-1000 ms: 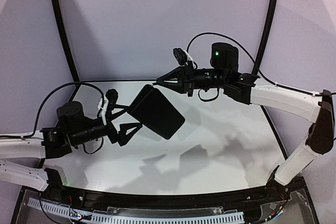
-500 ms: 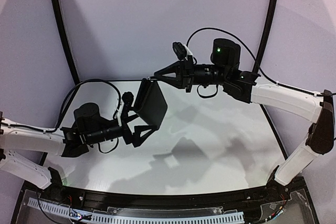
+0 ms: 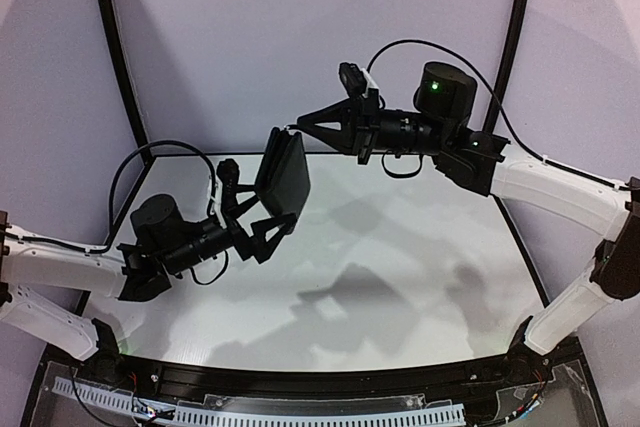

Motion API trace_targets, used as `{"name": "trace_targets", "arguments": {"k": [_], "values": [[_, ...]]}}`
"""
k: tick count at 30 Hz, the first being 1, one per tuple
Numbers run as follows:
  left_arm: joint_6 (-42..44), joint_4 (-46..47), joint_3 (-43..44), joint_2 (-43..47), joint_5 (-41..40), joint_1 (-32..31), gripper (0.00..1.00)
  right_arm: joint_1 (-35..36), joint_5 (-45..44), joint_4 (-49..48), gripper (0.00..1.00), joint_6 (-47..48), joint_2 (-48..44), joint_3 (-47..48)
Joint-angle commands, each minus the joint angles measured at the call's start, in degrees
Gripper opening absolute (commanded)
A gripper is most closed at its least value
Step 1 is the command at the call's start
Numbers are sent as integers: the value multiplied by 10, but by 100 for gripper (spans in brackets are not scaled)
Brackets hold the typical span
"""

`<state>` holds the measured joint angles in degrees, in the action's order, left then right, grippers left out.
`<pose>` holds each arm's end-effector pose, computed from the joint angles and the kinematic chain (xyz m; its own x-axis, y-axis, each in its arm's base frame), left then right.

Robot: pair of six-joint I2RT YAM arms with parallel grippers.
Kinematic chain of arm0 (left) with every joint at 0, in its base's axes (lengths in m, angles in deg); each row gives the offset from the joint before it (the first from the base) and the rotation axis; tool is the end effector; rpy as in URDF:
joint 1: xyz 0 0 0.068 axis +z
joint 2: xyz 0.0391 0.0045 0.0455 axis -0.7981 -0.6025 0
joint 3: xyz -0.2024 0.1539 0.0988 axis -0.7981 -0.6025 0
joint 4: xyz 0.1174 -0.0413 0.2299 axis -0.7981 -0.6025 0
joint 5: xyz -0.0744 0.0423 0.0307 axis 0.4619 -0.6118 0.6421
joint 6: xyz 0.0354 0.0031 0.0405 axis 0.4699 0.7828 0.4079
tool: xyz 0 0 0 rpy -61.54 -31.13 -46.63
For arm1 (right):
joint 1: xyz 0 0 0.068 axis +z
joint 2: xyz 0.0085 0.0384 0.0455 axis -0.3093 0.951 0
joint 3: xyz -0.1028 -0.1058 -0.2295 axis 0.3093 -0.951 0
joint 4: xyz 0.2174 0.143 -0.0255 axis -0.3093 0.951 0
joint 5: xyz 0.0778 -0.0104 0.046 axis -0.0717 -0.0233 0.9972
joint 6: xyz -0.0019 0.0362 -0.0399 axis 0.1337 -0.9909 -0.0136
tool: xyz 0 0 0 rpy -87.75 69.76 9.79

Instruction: Sort the hair-cutting tools

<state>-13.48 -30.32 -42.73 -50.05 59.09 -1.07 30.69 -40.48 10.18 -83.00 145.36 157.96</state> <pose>0.1591 -0.2205 0.2630 0.0230 -0.1289 -0.9914 0.8243 0.5636 -0.0542 0.2130 0.2764 0.4183 -0.8872 0.0717 -0.4559 -0.4602 -0.0654 0.8854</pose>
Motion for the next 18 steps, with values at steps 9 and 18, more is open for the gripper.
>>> {"name": "trace_targets", "arguments": {"k": [9, 18], "values": [[55, 68, 10, -24, 22, 1, 97, 21, -34, -38, 0, -21, -26, 43], [18, 163, 19, -64, 99, 1, 81, 27, -40, -62, 0, -30, -29, 40]]}}
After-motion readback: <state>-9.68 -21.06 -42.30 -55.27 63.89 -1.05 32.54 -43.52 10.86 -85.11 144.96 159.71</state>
